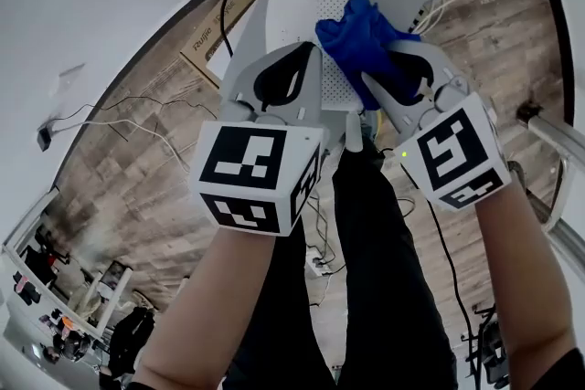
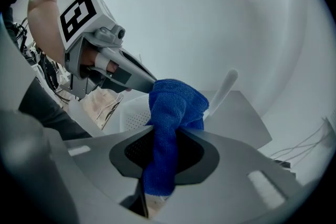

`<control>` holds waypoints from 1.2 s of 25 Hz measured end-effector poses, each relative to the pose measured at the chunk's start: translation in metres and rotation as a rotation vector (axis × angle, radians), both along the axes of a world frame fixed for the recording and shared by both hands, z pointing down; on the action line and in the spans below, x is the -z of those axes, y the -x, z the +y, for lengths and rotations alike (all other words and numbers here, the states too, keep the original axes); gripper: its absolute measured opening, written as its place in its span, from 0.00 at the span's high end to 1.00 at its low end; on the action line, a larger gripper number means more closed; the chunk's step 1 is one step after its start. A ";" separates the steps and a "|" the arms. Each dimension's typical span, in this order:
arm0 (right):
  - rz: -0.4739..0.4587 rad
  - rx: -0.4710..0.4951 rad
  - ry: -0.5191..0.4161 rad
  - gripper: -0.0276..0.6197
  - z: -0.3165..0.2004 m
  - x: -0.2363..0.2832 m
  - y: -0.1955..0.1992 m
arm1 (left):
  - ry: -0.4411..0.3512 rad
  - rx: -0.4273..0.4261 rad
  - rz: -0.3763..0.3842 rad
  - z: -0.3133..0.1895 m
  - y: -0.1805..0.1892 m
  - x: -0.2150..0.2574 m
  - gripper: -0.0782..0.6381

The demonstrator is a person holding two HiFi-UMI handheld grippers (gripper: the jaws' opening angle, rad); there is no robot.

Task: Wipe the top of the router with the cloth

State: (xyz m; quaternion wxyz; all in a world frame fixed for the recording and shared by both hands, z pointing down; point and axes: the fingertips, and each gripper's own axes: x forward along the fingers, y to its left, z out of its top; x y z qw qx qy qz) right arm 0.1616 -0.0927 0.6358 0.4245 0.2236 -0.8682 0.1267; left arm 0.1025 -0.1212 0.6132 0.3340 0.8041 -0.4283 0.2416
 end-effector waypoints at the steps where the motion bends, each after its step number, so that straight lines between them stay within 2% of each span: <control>1: -0.002 -0.009 0.002 0.78 0.005 0.000 0.000 | -0.001 -0.008 -0.001 0.004 0.000 0.001 0.89; 8: -0.020 -0.107 0.022 0.78 0.046 0.000 0.000 | -0.001 -0.049 0.002 0.033 0.002 0.004 0.89; 16: -0.063 -0.319 0.094 0.78 0.085 0.011 -0.009 | 0.027 -0.087 0.007 0.074 0.008 0.020 0.89; 21: -0.079 -0.341 0.085 0.78 0.100 0.051 -0.004 | 0.020 -0.092 0.025 0.083 0.010 0.047 0.89; 26: -0.149 -0.421 0.064 0.78 0.102 0.114 0.004 | 0.002 -0.115 0.036 0.084 0.009 0.085 0.89; 30: -0.174 -0.398 0.048 0.78 0.116 0.154 0.016 | 0.002 -0.127 0.037 0.085 0.010 0.112 0.89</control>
